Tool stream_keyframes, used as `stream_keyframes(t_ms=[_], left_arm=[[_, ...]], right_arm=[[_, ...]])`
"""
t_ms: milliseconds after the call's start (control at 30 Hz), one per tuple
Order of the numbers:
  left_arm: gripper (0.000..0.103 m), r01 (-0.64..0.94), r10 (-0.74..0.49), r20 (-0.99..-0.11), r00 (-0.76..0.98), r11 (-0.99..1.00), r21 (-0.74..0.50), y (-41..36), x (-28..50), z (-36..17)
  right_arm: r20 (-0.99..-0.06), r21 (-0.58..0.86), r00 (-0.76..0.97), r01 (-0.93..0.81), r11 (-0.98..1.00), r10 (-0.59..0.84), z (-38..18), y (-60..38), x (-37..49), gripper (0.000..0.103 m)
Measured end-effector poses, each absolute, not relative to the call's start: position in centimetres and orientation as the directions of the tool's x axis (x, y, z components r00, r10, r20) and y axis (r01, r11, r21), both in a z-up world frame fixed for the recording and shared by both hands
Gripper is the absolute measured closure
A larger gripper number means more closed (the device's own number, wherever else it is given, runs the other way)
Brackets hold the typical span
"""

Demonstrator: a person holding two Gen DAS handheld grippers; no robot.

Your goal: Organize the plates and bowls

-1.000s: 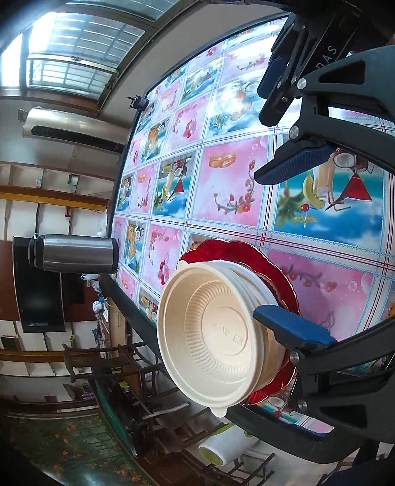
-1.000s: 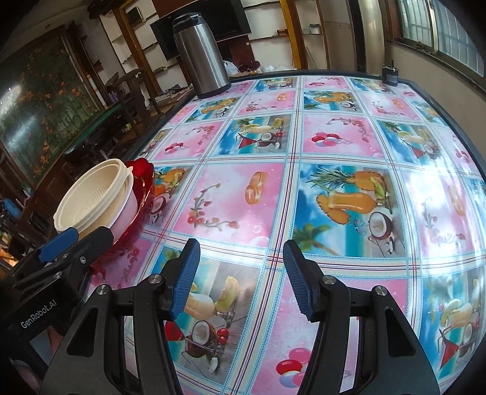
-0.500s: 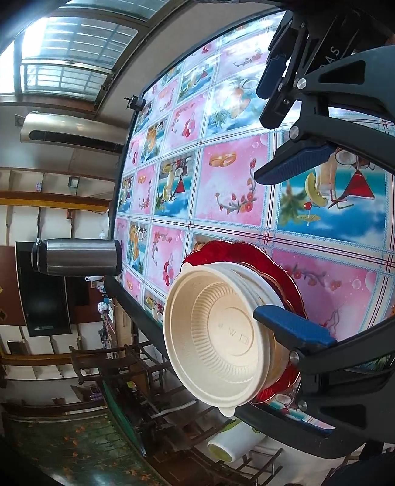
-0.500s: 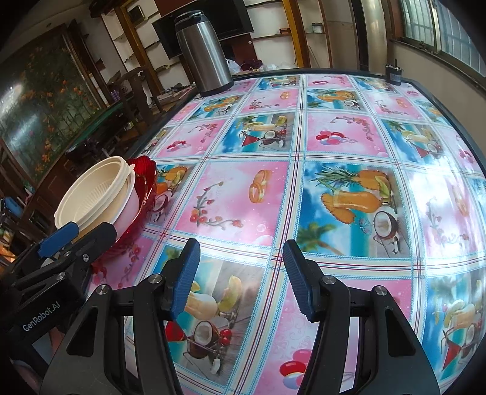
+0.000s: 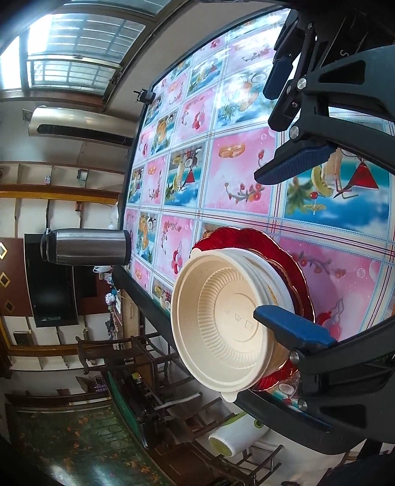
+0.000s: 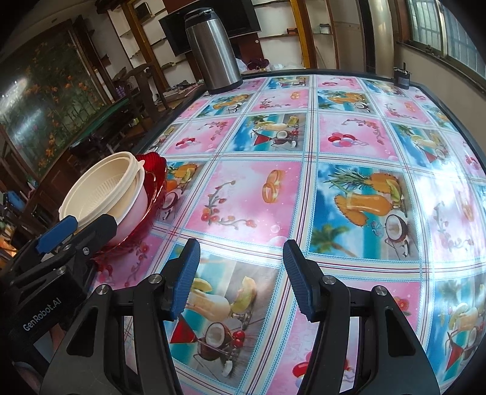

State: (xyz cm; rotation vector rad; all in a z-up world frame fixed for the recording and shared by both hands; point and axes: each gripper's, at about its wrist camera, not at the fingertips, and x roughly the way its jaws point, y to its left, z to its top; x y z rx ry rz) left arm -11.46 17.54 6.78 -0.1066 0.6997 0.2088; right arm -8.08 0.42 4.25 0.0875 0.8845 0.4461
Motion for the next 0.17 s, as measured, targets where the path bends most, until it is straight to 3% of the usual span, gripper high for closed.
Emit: stream_keyframes(t_ms=[167], left_arm=[[0.021, -0.223, 0.122, -0.654, 0.746, 0.972, -0.073, 17.98, -11.32, 6.69]], right_arm=[[-0.724, 0.24, 0.552, -0.36, 0.901, 0.414, 4.72, 1.05, -8.3, 0.045]])
